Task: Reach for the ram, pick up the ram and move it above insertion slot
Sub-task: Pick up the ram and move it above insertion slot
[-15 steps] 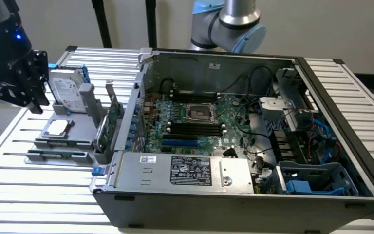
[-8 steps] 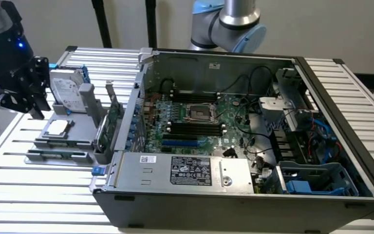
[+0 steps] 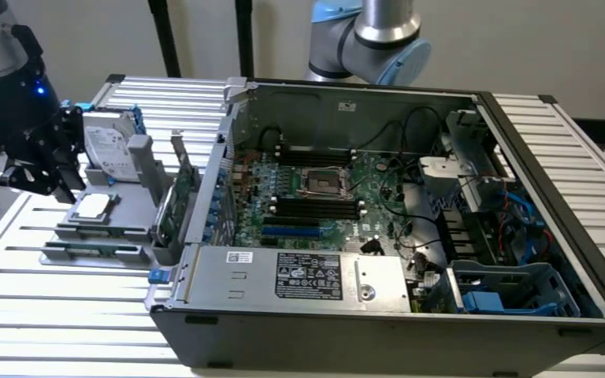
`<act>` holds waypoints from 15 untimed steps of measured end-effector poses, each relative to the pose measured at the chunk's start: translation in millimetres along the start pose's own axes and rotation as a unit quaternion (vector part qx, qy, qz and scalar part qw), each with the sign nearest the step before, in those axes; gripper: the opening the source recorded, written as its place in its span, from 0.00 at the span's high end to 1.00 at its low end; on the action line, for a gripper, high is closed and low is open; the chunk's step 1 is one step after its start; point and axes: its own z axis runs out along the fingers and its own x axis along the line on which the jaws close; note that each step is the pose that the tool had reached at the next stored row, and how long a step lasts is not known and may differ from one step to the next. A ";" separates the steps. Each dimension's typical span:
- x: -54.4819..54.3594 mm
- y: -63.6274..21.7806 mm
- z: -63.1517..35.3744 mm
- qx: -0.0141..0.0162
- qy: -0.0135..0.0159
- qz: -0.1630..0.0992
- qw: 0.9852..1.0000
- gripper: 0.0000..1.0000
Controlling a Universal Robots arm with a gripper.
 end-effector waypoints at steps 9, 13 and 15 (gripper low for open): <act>3.5 -0.5 16.4 0.000 0.000 -0.003 1.000 0.69; 5.1 -0.8 23.6 0.000 0.000 -0.005 1.000 0.69; 6.0 -0.9 27.2 0.000 0.000 -0.006 1.000 0.69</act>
